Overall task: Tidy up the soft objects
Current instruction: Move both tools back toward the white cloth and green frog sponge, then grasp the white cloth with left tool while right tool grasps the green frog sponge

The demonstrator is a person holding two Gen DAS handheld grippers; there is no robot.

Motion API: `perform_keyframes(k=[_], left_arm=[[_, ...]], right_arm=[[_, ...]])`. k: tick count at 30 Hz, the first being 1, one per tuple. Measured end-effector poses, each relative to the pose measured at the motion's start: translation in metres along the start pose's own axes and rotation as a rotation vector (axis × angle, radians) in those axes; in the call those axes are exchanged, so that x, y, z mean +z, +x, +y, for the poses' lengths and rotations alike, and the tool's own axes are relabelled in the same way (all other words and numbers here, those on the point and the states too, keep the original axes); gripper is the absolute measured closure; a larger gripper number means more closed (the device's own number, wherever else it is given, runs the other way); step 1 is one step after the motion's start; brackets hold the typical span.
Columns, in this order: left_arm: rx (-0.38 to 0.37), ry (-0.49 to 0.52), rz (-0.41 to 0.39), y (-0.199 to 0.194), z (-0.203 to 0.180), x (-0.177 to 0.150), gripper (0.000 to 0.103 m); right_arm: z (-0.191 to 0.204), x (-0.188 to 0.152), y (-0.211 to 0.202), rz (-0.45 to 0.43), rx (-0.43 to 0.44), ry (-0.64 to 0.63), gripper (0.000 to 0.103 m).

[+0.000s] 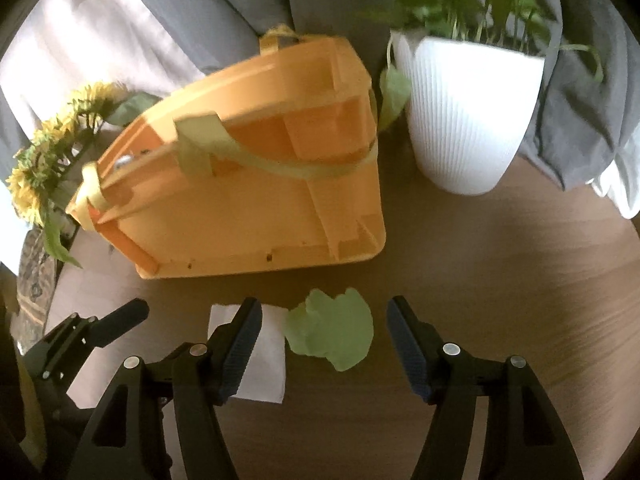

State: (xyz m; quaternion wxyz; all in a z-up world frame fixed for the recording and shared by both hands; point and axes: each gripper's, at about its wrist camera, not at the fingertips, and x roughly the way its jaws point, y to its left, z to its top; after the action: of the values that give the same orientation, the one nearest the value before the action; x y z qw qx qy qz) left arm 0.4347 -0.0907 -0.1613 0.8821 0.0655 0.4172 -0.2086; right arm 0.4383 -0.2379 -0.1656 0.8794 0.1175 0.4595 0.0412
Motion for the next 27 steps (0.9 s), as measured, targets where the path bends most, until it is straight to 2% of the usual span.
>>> perform_keyframes(k=[10, 19, 23, 27], left_arm=[[-0.008, 0.047, 0.053, 0.027, -0.011, -0.01, 0.039], [-0.013, 0.035, 0.061, 0.034, -0.007, -0.014, 0.04], [-0.021, 0.021, 0.078, 0.039, -0.004, -0.016, 0.047], [-0.032, 0.012, 0.101, 0.045, -0.004, -0.02, 0.059]], right_arm=[[-0.004, -0.006, 0.023, 0.069, 0.017, 0.014, 0.037], [-0.002, -0.007, 0.038, 0.104, 0.028, 0.014, 0.037], [0.001, -0.006, 0.043, 0.107, 0.021, 0.008, 0.037], [0.003, -0.004, 0.047, 0.112, 0.005, -0.01, 0.037]])
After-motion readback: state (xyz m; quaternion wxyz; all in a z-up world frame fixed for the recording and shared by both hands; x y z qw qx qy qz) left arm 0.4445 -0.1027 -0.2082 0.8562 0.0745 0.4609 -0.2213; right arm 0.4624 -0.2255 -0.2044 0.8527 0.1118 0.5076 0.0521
